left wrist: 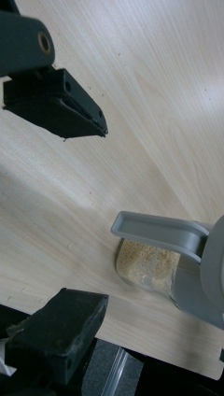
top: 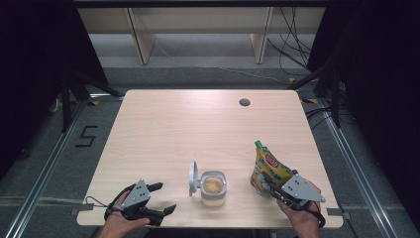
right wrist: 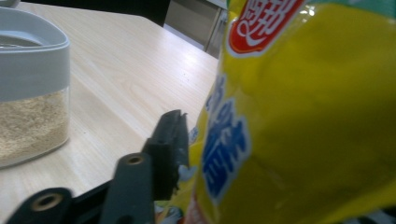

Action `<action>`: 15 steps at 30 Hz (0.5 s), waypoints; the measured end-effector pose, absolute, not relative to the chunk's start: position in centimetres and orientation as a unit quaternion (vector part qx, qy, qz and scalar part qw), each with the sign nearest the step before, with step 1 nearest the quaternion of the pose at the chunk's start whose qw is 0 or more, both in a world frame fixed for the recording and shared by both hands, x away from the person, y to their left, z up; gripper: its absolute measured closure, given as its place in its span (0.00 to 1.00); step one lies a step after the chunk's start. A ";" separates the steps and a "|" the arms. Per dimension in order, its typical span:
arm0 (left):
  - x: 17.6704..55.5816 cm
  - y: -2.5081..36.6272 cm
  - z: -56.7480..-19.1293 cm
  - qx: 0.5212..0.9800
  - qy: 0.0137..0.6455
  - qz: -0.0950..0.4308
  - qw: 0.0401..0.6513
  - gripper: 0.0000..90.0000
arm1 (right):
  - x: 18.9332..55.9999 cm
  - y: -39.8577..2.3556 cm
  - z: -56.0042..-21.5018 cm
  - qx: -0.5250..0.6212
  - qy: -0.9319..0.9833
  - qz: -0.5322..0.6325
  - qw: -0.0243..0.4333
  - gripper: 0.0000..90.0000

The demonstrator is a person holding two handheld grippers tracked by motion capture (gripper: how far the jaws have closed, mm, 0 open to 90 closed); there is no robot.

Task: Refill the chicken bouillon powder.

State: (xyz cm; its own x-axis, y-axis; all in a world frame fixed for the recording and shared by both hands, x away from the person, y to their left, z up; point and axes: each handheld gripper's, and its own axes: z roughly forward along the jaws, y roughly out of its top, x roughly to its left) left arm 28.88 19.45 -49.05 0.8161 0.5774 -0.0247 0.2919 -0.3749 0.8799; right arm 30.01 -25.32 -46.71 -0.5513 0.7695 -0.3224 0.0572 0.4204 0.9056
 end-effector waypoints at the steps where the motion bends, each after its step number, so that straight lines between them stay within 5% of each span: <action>1: 28.8 19.3 -49.1 0.809 0.278 0.141 0.498 0.17 | 29.9 -25.3 -46.6 0.279 0.748 0.464 0.385 0.53; 15: 28.9 19.5 -49.1 0.820 0.264 0.149 0.486 0.17 | 27.0 -26.2 -46.5 0.348 0.739 0.453 0.357 0.41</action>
